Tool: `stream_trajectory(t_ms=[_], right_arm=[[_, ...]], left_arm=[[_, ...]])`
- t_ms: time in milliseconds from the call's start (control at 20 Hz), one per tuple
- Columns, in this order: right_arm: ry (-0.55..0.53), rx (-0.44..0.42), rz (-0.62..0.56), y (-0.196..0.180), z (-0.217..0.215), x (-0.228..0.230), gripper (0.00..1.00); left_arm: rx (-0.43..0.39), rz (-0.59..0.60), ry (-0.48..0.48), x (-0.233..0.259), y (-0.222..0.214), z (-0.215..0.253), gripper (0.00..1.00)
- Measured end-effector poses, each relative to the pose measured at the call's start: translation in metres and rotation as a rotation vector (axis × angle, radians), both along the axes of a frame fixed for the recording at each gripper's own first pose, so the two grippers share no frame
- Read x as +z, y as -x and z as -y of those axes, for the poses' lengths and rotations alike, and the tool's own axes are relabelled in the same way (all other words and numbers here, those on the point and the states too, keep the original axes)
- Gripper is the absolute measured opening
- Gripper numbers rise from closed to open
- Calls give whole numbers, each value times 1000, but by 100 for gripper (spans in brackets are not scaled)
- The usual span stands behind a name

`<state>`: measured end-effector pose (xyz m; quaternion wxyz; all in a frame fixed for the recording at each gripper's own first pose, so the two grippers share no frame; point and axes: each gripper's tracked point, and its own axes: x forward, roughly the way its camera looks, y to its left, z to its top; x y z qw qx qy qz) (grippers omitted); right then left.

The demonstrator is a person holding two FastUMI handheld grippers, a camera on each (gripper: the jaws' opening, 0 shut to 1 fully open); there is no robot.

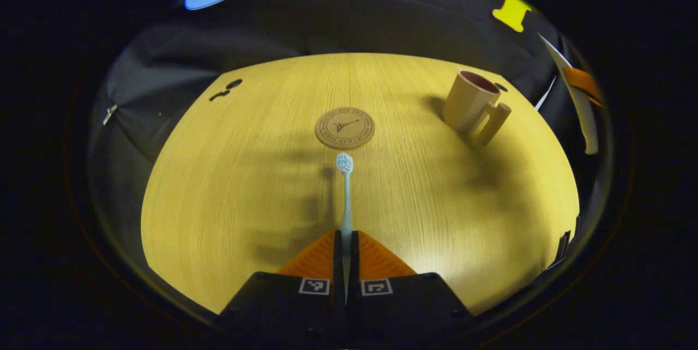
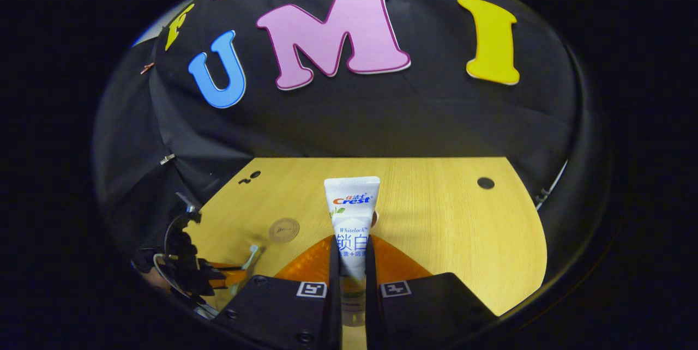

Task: Put the toothbrush and toothpaste on the desktop into the cup, then pick up the cup and place it on the coaster on the desktop.

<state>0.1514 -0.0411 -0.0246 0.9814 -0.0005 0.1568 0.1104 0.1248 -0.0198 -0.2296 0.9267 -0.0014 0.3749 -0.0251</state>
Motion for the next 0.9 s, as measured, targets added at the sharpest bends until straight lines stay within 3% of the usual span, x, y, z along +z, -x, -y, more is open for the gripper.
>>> stream_trajectory(t_ms=[500, 900], right_arm=[[-52, 35, 280, -99, -31, 45, 20], [-41, 79, 354, -146, -43, 17, 20]], left_arm=[[-16, 300, 73, 78, 10, 22, 7], [42, 325, 101, 87, -4, 32, 7]])
